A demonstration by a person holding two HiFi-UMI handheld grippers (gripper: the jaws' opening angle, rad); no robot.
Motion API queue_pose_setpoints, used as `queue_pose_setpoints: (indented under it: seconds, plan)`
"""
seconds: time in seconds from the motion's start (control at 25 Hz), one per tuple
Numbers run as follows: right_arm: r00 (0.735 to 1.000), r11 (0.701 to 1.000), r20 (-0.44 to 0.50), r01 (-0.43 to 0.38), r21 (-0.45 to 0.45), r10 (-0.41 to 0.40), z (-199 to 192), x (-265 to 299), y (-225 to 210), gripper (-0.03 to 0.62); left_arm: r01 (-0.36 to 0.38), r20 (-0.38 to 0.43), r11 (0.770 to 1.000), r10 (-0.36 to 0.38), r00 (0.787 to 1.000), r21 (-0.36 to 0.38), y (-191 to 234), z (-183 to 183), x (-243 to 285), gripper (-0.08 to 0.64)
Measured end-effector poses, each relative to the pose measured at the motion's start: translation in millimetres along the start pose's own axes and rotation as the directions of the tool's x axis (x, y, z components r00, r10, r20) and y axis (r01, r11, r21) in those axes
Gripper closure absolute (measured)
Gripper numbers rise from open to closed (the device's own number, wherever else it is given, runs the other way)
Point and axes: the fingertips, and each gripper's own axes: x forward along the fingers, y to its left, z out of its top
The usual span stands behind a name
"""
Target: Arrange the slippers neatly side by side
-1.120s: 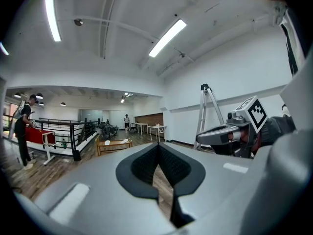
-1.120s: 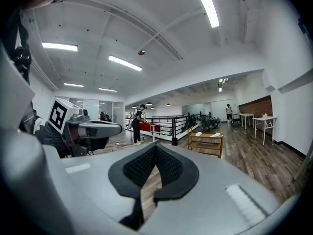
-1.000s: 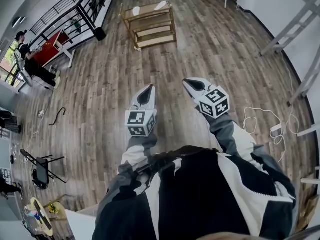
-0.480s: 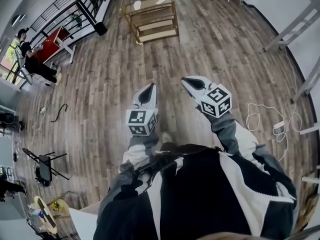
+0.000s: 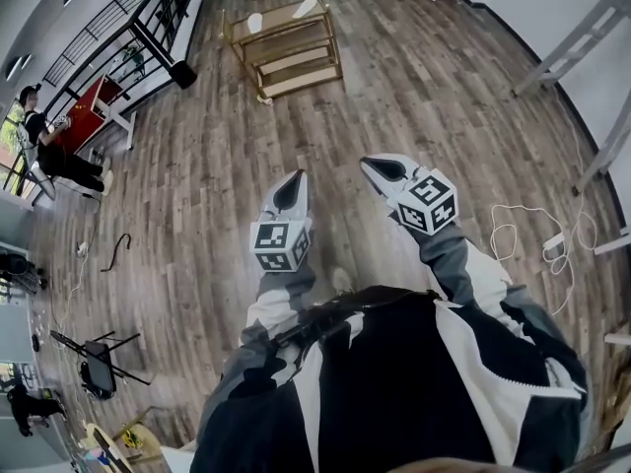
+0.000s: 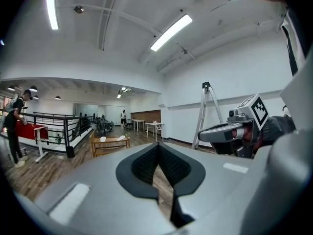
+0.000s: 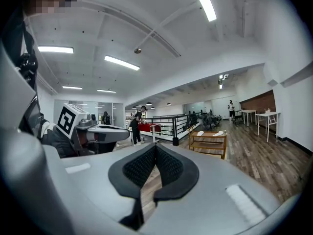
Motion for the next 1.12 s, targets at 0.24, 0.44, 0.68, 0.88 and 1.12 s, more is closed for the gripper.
queue_pose_setpoints:
  seconds: [0.24,0.44,0.68,0.88,1.12]
  plan:
    - [0.999,0.999,-0.008,0.032,-0.023,-0.032,16.8,62.2,-20.9,0.588,0.033,0.014,0.999,-0.033,0.999,0.022,63.1,14.7,38.5,0.548]
    - [0.998,0.997,-0.004,0.068,-0.025,-0.069,26.5,115.4,-39.5,0.588,0.059,0.020,0.998,-0.060,0.998,0.021,113.4,16.1,64.8,0.548]
    - [0.996,0.996,-0.011,0.085,-0.013,-0.085,21.3,177.5,-57.3,0.588,0.079,-0.015,0.997,-0.079,0.997,0.002,168.3,-11.2,91.1,0.548]
    - [0.995,0.995,-0.023,0.096,-0.005,-0.096,18.8,204.6,-72.1,0.588,0.085,-0.013,0.996,-0.085,0.996,-0.010,196.1,-15.4,112.3,0.548]
    - [0.994,0.994,-0.038,0.105,0.009,-0.104,17.2,221.6,-104.3,0.588,0.091,-0.034,0.995,-0.092,0.995,-0.041,211.1,-25.9,149.4,0.548]
